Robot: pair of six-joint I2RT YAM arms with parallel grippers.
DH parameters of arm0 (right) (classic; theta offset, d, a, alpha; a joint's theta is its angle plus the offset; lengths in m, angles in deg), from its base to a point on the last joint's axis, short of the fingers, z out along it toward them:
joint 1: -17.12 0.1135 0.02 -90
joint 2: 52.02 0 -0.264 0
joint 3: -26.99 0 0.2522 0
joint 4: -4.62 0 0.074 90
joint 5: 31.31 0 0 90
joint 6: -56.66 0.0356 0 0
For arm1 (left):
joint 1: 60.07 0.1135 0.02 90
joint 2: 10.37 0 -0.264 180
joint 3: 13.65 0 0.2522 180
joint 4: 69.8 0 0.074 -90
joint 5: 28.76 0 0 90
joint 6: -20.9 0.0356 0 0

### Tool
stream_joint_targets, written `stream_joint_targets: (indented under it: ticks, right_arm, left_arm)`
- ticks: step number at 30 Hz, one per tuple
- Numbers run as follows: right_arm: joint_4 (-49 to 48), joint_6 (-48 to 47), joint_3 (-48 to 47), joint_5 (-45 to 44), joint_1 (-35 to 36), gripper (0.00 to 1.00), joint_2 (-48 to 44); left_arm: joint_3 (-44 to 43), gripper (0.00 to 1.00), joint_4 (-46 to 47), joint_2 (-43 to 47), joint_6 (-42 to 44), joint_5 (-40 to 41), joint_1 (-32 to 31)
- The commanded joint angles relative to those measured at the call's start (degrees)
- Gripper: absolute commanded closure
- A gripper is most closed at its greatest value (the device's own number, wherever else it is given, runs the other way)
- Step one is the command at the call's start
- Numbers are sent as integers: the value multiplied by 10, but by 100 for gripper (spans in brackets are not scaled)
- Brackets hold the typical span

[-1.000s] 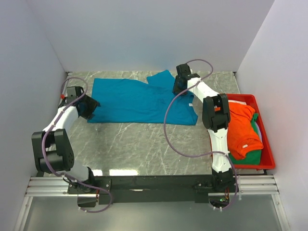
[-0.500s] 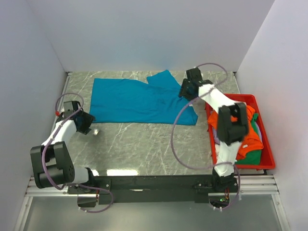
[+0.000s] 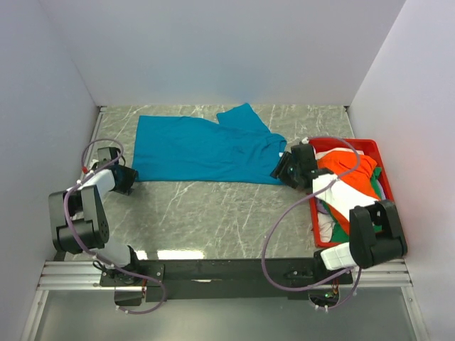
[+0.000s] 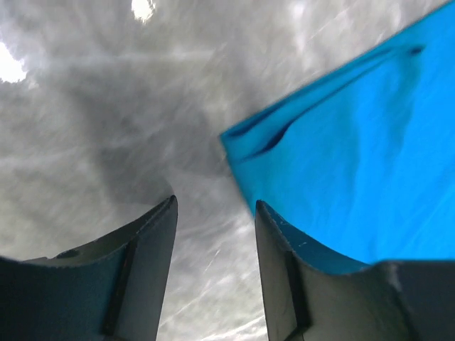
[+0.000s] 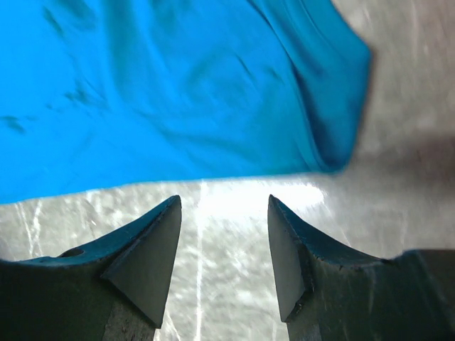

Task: Fold and stack the t-shirts
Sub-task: Fold the tshirt

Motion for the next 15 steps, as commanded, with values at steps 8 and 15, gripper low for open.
stream_joint_targets:
  ticks: [8, 15]
  right_arm:
    - [-84, 43, 66, -13, 3, 41, -37]
    - [-90, 50, 64, -33, -6, 41, -4]
  left_arm:
    - [-44, 68, 18, -59, -5, 87, -9]
    - [-87, 98, -37, -74, 10, 121, -10]
